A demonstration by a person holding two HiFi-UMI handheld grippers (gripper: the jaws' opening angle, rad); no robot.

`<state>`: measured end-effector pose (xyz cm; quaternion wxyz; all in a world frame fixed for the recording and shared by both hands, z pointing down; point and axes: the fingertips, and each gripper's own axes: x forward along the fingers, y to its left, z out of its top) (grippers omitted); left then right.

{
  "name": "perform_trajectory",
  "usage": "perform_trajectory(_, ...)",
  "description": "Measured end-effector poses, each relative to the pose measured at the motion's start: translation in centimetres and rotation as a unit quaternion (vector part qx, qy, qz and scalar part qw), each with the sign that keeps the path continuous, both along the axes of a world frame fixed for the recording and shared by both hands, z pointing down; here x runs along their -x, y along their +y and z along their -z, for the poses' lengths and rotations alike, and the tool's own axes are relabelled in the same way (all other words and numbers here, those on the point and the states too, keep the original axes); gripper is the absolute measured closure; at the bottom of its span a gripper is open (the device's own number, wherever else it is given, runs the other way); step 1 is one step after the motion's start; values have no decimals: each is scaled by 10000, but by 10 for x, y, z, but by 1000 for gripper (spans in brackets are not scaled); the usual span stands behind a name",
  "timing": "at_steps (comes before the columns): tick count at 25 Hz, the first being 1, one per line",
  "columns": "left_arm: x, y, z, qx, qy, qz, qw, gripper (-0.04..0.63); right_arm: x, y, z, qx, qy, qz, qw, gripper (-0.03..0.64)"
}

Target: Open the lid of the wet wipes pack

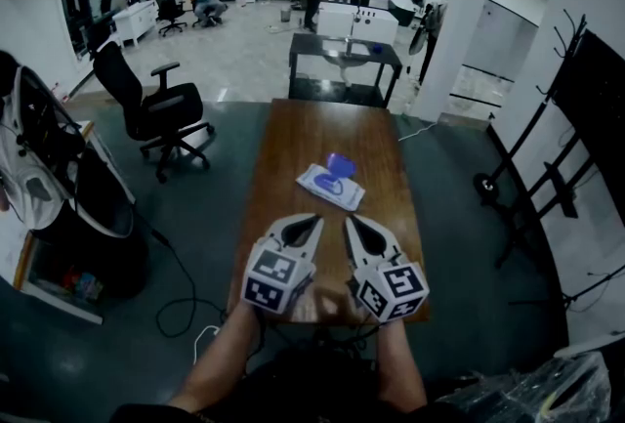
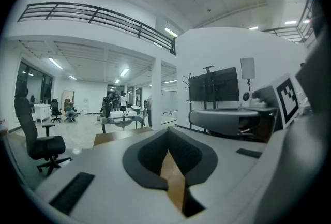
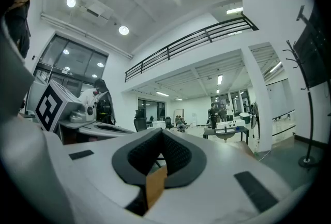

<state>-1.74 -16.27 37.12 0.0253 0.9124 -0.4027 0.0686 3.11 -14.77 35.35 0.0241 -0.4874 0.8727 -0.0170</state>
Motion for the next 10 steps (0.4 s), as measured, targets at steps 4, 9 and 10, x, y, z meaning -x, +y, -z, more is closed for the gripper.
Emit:
perform_trajectory(4, 2, -1, -1, -10, -1, -9, 10000, 589, 0, -1, 1, -16, 7, -23, 10000, 607)
perform_trajectory(9, 2, -1, -1, -14, 1, -3, 10000, 589, -2, 0, -1, 29, 51, -86, 9999, 607)
perform_trajectory(10, 3, 0, -2, -16, -5, -5, 10000, 589, -2, 1, -2, 30, 57, -80, 9999, 607)
